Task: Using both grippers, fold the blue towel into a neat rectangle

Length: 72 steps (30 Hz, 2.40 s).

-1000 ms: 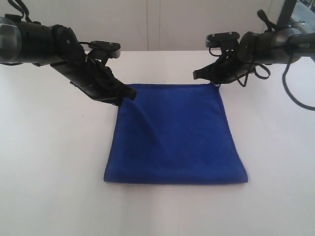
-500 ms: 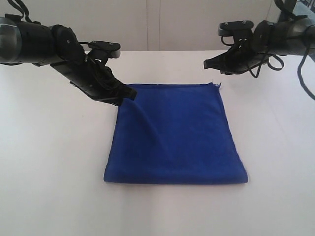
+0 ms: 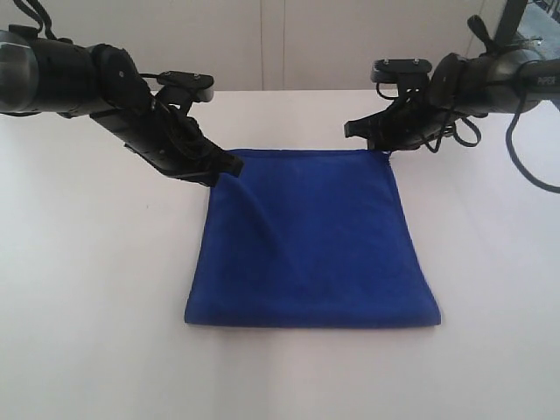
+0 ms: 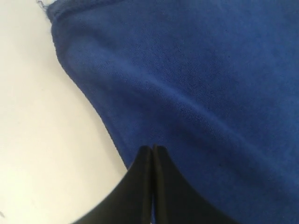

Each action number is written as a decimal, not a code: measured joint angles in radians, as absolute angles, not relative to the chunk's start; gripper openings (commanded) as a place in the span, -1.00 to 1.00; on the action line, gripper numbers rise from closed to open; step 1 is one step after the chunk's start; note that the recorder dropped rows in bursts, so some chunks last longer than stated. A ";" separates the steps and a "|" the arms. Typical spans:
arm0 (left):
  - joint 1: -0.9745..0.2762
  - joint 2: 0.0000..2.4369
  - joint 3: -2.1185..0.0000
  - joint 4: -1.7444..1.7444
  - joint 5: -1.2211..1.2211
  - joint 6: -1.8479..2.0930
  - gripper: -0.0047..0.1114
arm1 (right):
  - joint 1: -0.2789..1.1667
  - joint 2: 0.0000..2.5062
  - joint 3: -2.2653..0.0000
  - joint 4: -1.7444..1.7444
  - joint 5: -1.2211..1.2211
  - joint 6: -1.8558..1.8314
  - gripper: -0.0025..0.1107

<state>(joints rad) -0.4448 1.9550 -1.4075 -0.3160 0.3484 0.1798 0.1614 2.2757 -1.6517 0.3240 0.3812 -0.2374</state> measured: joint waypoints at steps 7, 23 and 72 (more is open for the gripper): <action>-0.445 1.955 -1.407 -0.316 0.348 0.180 -0.92 | 0.161 2.279 -1.652 0.330 0.361 -0.271 -0.96; -0.445 1.955 -1.407 -0.316 0.348 0.180 -0.92 | 0.161 2.246 -1.652 0.331 0.354 -0.298 -0.84; -0.445 1.955 -1.407 -0.316 0.343 0.180 -0.92 | 0.161 2.302 -1.652 0.408 0.339 -0.303 -0.96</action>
<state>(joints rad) -0.4448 1.9550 -1.4075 -0.3160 0.3435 0.1798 0.1614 2.3017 -1.6517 0.4080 0.3386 -0.3027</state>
